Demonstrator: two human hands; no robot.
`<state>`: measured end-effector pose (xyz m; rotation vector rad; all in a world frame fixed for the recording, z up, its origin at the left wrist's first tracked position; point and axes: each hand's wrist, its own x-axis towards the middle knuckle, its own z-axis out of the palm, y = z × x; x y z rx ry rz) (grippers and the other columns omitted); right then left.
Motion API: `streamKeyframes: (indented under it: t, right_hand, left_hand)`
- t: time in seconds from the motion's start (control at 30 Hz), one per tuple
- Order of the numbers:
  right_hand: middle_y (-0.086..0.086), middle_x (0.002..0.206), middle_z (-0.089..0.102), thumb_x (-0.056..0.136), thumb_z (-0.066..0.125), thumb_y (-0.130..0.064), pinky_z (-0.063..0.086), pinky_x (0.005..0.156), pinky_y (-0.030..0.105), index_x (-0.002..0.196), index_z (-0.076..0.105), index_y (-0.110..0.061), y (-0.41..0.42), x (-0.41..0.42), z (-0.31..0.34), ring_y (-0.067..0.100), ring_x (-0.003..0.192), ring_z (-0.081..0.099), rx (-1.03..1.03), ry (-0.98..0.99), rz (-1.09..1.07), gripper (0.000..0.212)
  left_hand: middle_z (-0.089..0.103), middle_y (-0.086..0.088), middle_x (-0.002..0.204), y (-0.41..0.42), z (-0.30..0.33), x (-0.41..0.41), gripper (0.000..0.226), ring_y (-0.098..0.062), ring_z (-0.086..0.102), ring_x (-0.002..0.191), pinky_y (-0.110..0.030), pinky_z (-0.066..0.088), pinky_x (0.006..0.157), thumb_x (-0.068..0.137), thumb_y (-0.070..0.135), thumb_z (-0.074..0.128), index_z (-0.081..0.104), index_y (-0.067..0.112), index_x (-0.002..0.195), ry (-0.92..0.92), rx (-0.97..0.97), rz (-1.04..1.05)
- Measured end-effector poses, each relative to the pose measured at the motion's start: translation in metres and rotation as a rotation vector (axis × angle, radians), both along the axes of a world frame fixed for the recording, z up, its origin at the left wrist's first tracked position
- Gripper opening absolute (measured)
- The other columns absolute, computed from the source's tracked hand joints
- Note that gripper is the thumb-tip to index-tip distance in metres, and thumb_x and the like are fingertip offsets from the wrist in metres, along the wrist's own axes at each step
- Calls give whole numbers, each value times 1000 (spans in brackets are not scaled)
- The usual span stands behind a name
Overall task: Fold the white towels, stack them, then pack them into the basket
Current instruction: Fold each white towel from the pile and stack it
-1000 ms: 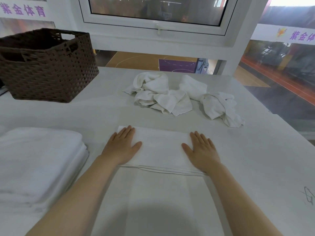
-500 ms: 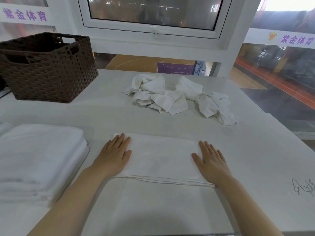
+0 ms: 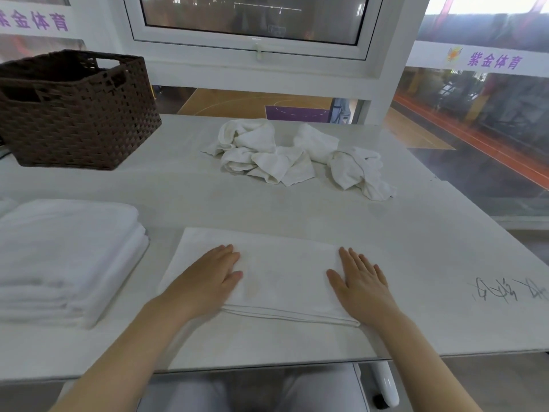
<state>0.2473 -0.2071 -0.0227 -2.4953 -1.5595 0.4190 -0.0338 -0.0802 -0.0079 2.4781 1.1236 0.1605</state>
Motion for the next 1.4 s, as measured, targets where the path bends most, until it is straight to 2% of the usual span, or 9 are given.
streamKeyframes:
  t: [0.2, 0.3, 0.4, 0.53, 0.67, 0.77, 0.93, 1.13, 1.4]
  right_hand:
    - [-3, 150, 44, 95, 57, -33, 29, 115, 38, 153, 26, -26, 3, 7, 12, 20, 137, 41, 229, 318, -107, 66]
    - [-10, 135, 56, 94, 60, -29, 41, 99, 31, 148, 34, -35, 2, 19, 16, 13, 120, 56, 320, 476, -131, 61]
    - [-14, 115, 65, 96, 58, -28, 44, 85, 20, 141, 46, -33, 6, 30, 22, 4, 101, 61, 366, 563, -170, 47]
    - [-6, 94, 67, 92, 64, -30, 44, 73, 22, 116, 63, -21, 23, 40, 28, 12, 83, 61, 251, 504, -171, 25]
    - [-1, 81, 57, 89, 66, -32, 40, 68, 31, 87, 57, -10, 37, 44, 31, 18, 74, 51, 98, 367, -95, 24]
    - [2, 90, 63, 91, 63, -32, 47, 73, 33, 95, 60, -13, 42, 47, 41, 18, 78, 56, 69, 395, -93, 20]
    - [5, 74, 64, 89, 64, -24, 46, 61, 30, 98, 58, -14, 59, 42, 76, 16, 60, 54, 142, 421, -130, 15]
    - [3, 67, 56, 83, 67, -16, 36, 46, 26, 102, 58, -12, 95, 4, 127, 16, 53, 46, 354, 520, -99, 22]
    - [-7, 85, 56, 79, 66, -21, 38, 56, 26, 101, 56, -23, 151, -118, 141, 12, 71, 55, 365, 373, 179, 24]
  left_hand:
    - [20, 8, 162, -54, -7, 66, 55, -7, 12, 149, -8, -5, 110, 103, 42, 42, 31, 23, 153, -119, 94, -295]
    - [47, -1, 149, -80, -13, 98, 51, -22, 43, 135, -23, 22, 113, 95, 44, 47, 53, 19, 139, -117, 215, -495]
    - [66, 7, 117, -96, -25, 125, 41, -18, 59, 100, -29, 49, 85, 86, 48, 47, 66, 24, 114, -113, 415, -535]
    - [60, 9, 76, -109, -20, 146, 31, -11, 56, 64, -21, 37, 49, 72, 54, 72, 64, 26, 83, -42, 561, -514]
    - [49, 7, 65, -112, -18, 151, 33, -11, 42, 46, -23, 19, 37, 56, 35, 81, 57, 24, 76, 49, 601, -449]
    - [47, 5, 65, -105, -16, 153, 41, -12, 37, 41, -24, 17, 35, 51, 20, 77, 53, 21, 84, -15, 571, -396]
    - [50, -3, 100, -89, 6, 143, 36, -20, 44, 60, -30, 31, 54, 91, 8, 48, 52, 20, 125, -400, 145, -264]
    - [47, 17, 82, -72, 43, 107, 22, -1, 50, 73, -12, 34, 67, 88, 12, 49, 64, 27, 90, -826, -241, 34]
    - [47, 19, 75, -70, 35, 25, 25, -2, 44, 65, -13, 36, 61, 88, 22, 67, 46, 31, 78, -914, -86, 347]
